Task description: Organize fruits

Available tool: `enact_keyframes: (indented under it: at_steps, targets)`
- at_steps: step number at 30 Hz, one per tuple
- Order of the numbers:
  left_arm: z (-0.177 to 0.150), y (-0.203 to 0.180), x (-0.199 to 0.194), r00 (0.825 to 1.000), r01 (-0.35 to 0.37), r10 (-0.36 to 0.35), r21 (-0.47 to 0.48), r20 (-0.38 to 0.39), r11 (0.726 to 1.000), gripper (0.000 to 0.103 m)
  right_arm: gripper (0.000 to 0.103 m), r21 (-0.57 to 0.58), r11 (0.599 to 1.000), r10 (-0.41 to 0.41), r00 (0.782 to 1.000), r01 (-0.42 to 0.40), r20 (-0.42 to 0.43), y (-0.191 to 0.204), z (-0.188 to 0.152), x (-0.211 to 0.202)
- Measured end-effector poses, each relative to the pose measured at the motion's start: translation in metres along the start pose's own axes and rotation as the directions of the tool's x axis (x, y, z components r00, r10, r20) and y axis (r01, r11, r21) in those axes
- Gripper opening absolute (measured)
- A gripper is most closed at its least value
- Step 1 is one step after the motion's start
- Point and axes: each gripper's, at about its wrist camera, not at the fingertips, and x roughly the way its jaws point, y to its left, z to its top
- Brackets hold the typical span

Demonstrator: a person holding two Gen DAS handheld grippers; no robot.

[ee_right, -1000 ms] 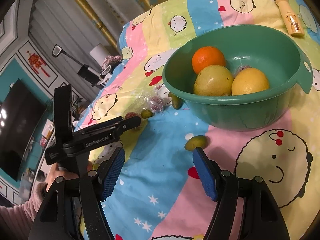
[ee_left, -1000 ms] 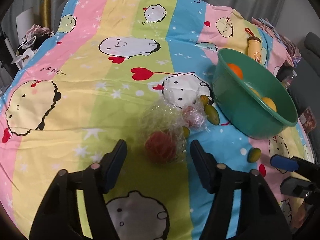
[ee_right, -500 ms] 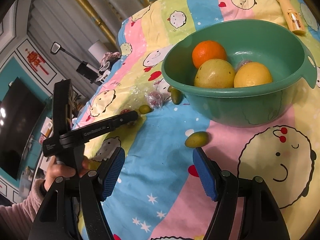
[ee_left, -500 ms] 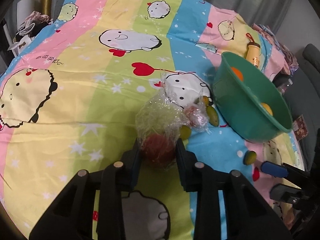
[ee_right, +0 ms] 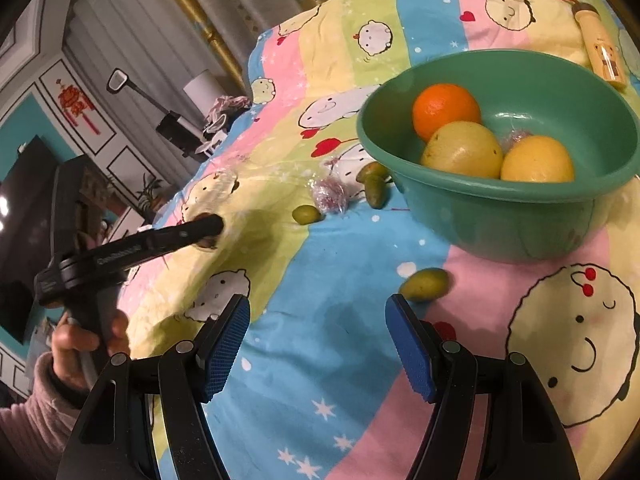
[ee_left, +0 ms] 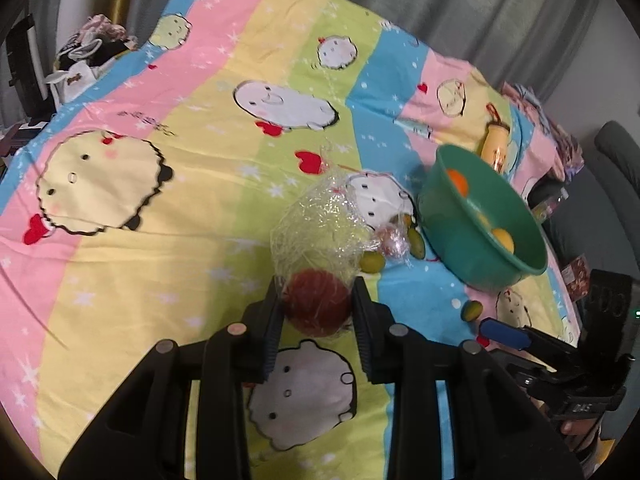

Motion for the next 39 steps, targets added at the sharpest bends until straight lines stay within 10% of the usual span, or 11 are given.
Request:
enact_keyframes:
  at_steps: [14,33,39]
  targets:
    - [0.006,0.026,-0.027,0.998,0.038,-0.035,-0.070,0.052,0.997,0.032,0.065,-0.057,0.987,-0.148,0.989,0.147,-0.014,0.036,0.062,0.066]
    - [0.010,0.032,-0.031,0.993,0.107,-0.102,-0.105,0.051,0.989,0.032,0.047,-0.077,0.916,-0.399,0.914,0.393,-0.079,0.038,0.081,0.121]
    - [0.011,0.035,-0.035,0.992,0.120,-0.114,-0.116,0.059,0.986,0.032,0.031,0.008,0.938,-0.344,0.936,0.346,-0.069,0.022,0.080,0.111]
